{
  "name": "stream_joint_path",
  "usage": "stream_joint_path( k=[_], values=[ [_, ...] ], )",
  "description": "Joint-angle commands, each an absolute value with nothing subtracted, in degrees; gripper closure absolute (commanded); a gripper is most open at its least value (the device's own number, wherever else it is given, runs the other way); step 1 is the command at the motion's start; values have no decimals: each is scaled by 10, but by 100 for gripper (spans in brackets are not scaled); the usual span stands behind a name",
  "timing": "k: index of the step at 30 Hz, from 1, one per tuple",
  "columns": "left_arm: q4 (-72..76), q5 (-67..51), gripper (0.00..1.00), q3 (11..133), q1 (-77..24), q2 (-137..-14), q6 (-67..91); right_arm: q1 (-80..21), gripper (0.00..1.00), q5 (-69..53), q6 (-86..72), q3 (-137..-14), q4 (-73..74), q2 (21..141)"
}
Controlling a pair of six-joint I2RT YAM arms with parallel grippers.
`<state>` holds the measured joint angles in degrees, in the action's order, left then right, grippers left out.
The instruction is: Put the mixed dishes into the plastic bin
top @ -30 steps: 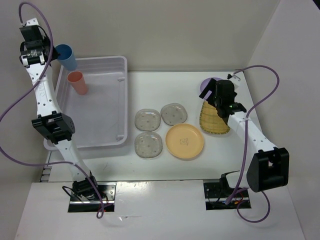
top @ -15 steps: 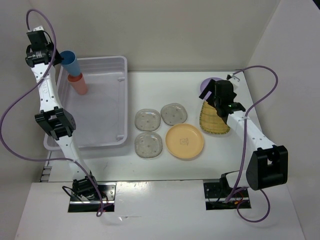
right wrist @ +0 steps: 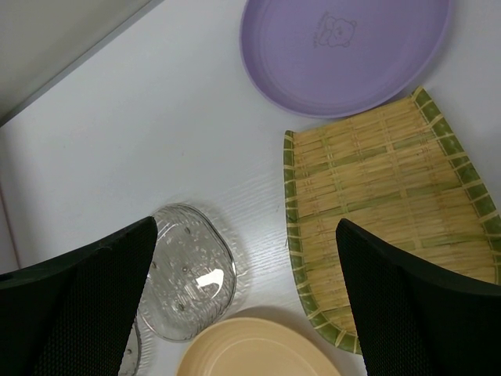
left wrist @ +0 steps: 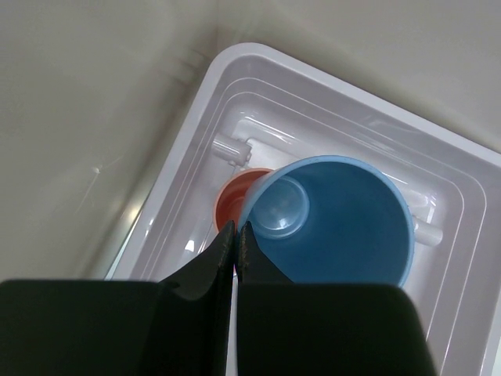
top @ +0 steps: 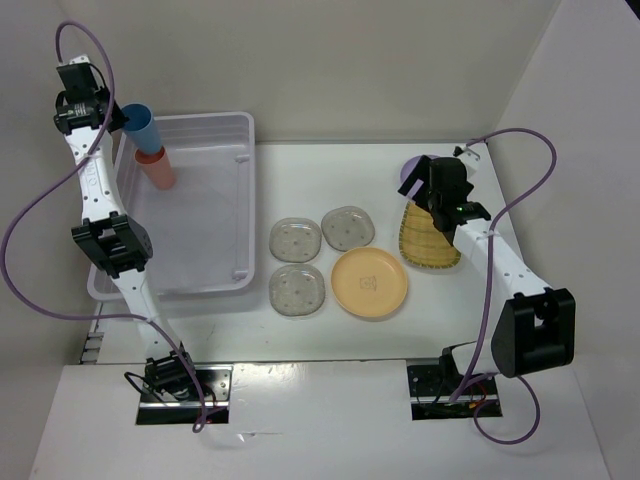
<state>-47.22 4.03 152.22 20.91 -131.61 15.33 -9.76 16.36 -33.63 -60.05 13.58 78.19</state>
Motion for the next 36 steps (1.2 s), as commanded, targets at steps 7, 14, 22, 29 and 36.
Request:
stream_joint_path(
  k=[7,14,22,29,36],
  values=[
    [-461,47,100,1539,213,-1334,163,-99,1,189,-342,-626,145,785],
    [-461,69,100,1521,213,-1339,158,-99,1,200,-342,-626,145,791],
    [-461,54,47,1516,218,-1346,153,-99,1,205,-352,-626,150,796],
    [-466,23,9,1555,218,-1339,153,-75,1,224,-347,-615,145,809],
    [-472,-178,1,1531,218,-1244,106,12,1,208,-331,-667,145,875]
  ],
)
